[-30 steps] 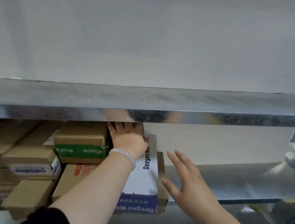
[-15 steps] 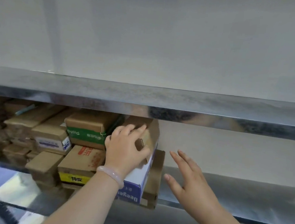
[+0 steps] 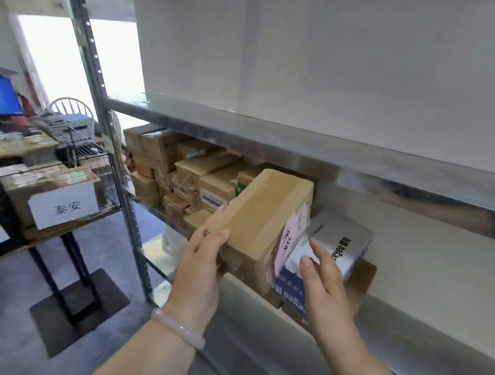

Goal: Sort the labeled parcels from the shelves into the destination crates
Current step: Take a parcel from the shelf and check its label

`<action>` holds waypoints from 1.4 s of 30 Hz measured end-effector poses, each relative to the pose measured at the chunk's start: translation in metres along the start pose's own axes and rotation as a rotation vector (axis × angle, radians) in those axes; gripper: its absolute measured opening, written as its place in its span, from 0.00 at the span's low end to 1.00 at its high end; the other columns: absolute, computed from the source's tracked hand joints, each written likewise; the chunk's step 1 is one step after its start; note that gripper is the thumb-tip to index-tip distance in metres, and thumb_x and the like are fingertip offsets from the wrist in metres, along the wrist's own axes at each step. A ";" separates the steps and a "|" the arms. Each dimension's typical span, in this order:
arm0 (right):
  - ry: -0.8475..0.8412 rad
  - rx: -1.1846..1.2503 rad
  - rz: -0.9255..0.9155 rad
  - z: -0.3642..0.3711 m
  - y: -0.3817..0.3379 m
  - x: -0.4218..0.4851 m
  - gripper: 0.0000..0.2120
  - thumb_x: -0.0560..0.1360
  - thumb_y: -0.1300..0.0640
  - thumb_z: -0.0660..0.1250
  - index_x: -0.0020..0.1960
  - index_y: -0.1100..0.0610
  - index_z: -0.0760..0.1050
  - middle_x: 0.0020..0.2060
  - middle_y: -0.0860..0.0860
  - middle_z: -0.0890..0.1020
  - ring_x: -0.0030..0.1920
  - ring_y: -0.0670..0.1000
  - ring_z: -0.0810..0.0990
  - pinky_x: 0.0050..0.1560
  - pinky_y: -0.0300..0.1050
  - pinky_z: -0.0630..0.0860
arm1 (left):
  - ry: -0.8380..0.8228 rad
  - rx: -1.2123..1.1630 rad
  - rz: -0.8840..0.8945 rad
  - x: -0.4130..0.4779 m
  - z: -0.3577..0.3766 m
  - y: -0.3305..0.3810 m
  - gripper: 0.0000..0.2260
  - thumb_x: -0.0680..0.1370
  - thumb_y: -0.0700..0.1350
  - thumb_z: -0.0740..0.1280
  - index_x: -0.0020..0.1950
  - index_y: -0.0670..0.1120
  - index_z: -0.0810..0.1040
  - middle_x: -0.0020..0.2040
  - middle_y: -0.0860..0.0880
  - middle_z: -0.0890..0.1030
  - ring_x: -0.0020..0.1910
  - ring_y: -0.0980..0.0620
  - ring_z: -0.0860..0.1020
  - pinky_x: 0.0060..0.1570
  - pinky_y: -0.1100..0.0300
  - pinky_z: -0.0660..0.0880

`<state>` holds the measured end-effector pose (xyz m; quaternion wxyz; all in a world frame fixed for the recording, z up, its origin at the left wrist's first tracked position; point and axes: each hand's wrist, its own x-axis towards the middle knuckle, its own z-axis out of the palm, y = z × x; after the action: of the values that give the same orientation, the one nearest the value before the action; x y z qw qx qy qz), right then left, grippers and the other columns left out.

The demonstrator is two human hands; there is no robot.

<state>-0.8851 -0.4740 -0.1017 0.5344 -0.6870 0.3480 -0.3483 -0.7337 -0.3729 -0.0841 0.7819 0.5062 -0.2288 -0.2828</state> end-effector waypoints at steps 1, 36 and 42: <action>-0.073 0.057 0.005 0.013 -0.006 -0.001 0.26 0.70 0.30 0.56 0.67 0.26 0.59 0.64 0.29 0.66 0.63 0.38 0.69 0.62 0.45 0.72 | 0.033 -0.104 -0.051 -0.001 -0.009 0.004 0.20 0.70 0.58 0.67 0.62 0.59 0.81 0.59 0.52 0.83 0.59 0.50 0.79 0.52 0.50 0.78; -0.811 -0.307 -0.559 0.577 -0.106 0.035 0.39 0.66 0.27 0.64 0.70 0.22 0.45 0.69 0.22 0.46 0.66 0.22 0.43 0.70 0.43 0.52 | 0.643 0.091 0.056 0.059 -0.533 0.192 0.19 0.77 0.44 0.71 0.67 0.55 0.76 0.54 0.51 0.86 0.49 0.51 0.85 0.39 0.57 0.81; -0.898 -0.272 -0.645 0.662 -0.120 0.095 0.40 0.66 0.27 0.64 0.72 0.25 0.47 0.74 0.28 0.47 0.75 0.37 0.47 0.75 0.51 0.54 | 0.771 0.070 0.084 0.129 -0.590 0.216 0.15 0.76 0.47 0.72 0.61 0.58 0.78 0.51 0.51 0.86 0.50 0.48 0.85 0.38 0.57 0.81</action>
<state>-0.2604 -0.2061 -0.0976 0.4030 -0.9019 -0.0992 -0.1196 -0.2134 0.0018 -0.1018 0.8036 0.5921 0.0519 -0.0313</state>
